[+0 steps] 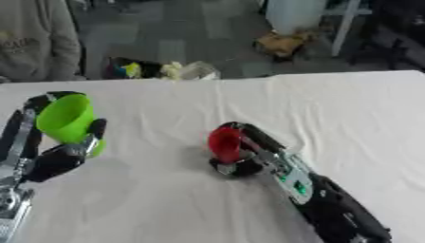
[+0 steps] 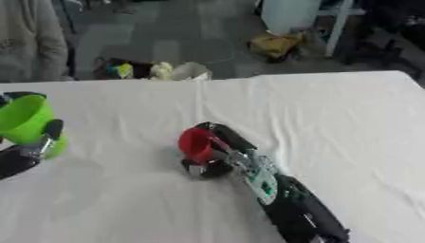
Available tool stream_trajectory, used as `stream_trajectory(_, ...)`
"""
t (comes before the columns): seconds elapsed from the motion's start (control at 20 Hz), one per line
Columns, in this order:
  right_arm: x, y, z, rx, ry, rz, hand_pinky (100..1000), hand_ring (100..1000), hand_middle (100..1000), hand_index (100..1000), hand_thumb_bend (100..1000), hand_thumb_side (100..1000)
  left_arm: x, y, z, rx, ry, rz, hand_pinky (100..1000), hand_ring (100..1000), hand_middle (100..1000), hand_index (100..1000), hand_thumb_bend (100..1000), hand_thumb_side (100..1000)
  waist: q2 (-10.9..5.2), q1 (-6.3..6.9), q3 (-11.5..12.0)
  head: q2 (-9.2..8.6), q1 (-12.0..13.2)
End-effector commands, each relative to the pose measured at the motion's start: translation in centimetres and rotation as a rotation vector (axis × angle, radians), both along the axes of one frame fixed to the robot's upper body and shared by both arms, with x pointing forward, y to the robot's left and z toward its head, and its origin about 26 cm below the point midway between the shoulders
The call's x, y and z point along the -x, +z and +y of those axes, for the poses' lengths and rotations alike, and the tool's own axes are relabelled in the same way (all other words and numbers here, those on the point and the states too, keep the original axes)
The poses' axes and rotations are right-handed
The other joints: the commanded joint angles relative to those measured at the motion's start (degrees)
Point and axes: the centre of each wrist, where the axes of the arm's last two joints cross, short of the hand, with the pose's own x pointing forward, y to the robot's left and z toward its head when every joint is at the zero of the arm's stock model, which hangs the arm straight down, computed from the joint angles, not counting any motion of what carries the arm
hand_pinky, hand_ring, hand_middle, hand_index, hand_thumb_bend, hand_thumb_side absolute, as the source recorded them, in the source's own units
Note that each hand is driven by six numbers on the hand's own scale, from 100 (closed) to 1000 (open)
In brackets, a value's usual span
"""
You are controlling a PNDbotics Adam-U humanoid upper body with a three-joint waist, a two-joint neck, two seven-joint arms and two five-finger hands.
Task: Pour the contents of one cup into another cup.
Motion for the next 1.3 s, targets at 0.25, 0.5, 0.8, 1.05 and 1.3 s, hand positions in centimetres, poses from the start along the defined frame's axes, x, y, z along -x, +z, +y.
stream_trajectory(0.25,0.1,2.0,-0.9,-0.040,-0.006,-0.049,872,863,100,503,100,301,0.2,1.3,1.1,-0.014,0.027,-0.044,407,346,387,710,169,319,-1.53,0.19,-1.4,-0.40,-0.1)
stream_trajectory(0.5,0.5,3.4,-0.5,-0.086,0.014,-0.063,872,864,104,503,100,297,0.4,1.5,1.8,-0.023,0.050,-0.047,407,344,386,709,169,317,-2.01,0.20,-2.0,-0.30,-0.1)
stream_trajectory(0.8,1.0,4.3,0.0,-0.119,0.042,-0.055,873,865,106,503,100,300,0.6,2.0,2.4,-0.071,0.055,-0.056,407,343,386,708,171,313,-2.35,0.31,-2.5,-0.17,-0.1)
stream_trajectory(1.05,1.1,4.6,0.6,-0.123,0.063,-0.053,874,865,110,504,100,305,0.6,2.3,2.4,-0.090,0.049,-0.063,408,339,383,701,191,300,-2.57,0.54,-2.5,-0.15,-0.4)
stream_trajectory(1.3,1.9,4.7,3.1,-0.110,0.169,-0.039,875,866,110,505,100,309,0.5,3.8,2.7,-0.264,0.040,-0.086,407,335,381,698,204,292,-3.00,0.90,-2.7,-0.10,-0.7)
